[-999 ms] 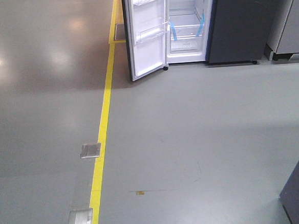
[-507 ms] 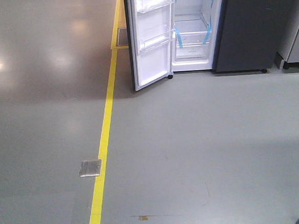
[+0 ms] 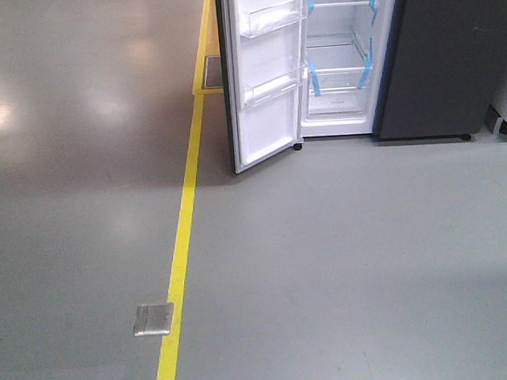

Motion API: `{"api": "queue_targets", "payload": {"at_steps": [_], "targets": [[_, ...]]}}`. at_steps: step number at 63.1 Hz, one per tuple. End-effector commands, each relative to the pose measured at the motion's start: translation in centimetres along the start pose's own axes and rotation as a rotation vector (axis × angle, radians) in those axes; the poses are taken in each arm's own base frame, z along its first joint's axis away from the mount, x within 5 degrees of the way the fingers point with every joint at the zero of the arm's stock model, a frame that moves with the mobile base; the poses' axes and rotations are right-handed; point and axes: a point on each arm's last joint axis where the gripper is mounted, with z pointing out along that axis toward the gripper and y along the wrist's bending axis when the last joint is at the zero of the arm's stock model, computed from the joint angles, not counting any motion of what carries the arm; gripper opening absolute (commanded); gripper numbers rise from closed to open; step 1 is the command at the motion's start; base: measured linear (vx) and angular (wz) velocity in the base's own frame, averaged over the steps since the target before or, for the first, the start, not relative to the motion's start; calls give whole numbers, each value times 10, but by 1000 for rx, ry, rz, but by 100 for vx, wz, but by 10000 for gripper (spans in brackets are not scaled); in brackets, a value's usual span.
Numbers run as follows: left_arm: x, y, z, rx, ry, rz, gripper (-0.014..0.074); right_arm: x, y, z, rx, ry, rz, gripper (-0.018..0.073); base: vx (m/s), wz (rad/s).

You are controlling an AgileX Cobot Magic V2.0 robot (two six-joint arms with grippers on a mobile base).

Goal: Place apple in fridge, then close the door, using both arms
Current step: 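Approach the refrigerator door bins, stopping close to the open door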

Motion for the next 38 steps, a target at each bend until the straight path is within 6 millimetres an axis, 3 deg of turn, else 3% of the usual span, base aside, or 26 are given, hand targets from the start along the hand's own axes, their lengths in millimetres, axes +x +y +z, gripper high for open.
{"api": "queue_targets", "payload": {"at_steps": [1,38], "targets": [[-1,-1,0,12,-74,-19,-6,-13,-1,-4,21,-95,3,-3,28,3],[-1,-1,0,12,-74,-19,-6,-13,-1,-4,21,-95,3,-3,28,-4]]}}
